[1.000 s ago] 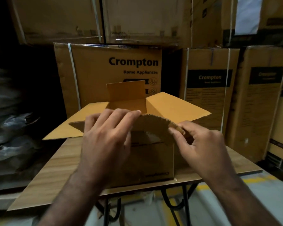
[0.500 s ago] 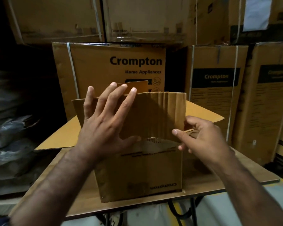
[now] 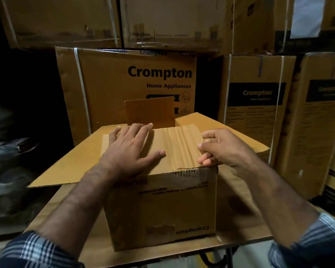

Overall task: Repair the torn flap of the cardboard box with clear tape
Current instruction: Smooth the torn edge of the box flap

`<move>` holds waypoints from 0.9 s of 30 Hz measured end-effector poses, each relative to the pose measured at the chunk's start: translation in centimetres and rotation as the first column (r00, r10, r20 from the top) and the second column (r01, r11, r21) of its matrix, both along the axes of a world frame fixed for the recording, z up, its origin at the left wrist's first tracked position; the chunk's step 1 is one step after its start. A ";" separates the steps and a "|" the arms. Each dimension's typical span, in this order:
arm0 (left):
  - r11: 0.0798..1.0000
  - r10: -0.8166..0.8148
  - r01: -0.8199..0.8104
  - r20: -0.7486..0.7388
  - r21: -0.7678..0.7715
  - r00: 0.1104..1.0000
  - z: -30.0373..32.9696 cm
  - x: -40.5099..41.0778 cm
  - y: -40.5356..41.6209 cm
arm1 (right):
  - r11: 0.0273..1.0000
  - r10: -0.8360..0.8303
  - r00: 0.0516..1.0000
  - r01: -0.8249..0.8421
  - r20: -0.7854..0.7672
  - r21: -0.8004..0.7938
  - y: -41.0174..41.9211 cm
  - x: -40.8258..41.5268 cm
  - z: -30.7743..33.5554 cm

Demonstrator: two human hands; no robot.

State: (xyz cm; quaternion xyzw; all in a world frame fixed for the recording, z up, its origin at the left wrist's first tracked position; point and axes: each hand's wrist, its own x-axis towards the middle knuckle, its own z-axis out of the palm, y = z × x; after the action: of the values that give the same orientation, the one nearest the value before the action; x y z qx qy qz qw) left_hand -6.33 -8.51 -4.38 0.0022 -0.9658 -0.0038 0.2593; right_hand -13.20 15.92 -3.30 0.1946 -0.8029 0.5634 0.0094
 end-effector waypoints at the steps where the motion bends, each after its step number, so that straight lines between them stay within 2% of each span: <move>1: 1.000 -0.004 0.004 0.029 0.007 1.000 -0.1 -0.1 0.0 | 1.000 0.001 1.000 -0.001 0.012 0.004 0.0 0.0 0.0; 4: 0.999 -0.005 0.002 0.088 0.034 0.996 0.1 -0.1 0.3 | 1.000 0.019 0.999 -0.020 0.047 0.008 0.3 0.2 0.4; 6: 0.999 -0.005 0.001 0.063 0.050 0.998 0.3 -0.1 0.5 | 0.998 0.044 0.997 -0.040 0.069 -0.049 0.7 0.6 0.6; 9: 0.996 -0.013 0.022 -0.105 0.085 0.994 1.5 0.4 1.0 | 0.985 0.078 0.996 -0.068 0.052 -0.160 1.3 1.7 1.2; 12: 0.987 -0.043 0.091 -0.322 0.136 0.946 3.3 1.3 2.2 | 0.968 0.113 0.993 -0.105 0.020 -0.227 1.5 2.5 1.5; 14: 0.973 -0.075 0.154 -0.397 0.171 0.915 4.3 2.0 3.4 | 0.963 0.129 0.991 -0.122 0.016 -0.239 1.6 2.8 1.4; 18: 0.933 -0.146 0.254 -0.378 0.254 0.914 5.2 2.9 5.6 | 0.942 0.131 0.991 -0.112 0.037 -0.317 2.0 3.2 1.1; 22: 0.943 -0.133 0.241 -0.401 0.231 0.906 5.1 3.5 6.8 | 0.907 0.156 0.984 -0.109 0.086 -0.407 2.0 3.1 0.9; 27: 0.929 -0.157 0.278 -0.425 0.242 0.892 4.8 4.8 7.7 | 0.934 0.193 0.976 -0.152 0.098 -0.323 1.3 2.3 1.0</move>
State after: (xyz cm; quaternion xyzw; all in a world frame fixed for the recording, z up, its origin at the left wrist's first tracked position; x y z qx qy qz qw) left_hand -1.57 -0.78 0.44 -0.0691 -0.8750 -0.1782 0.4448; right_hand -10.86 17.21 -2.27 0.2239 -0.6819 0.6937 -0.0608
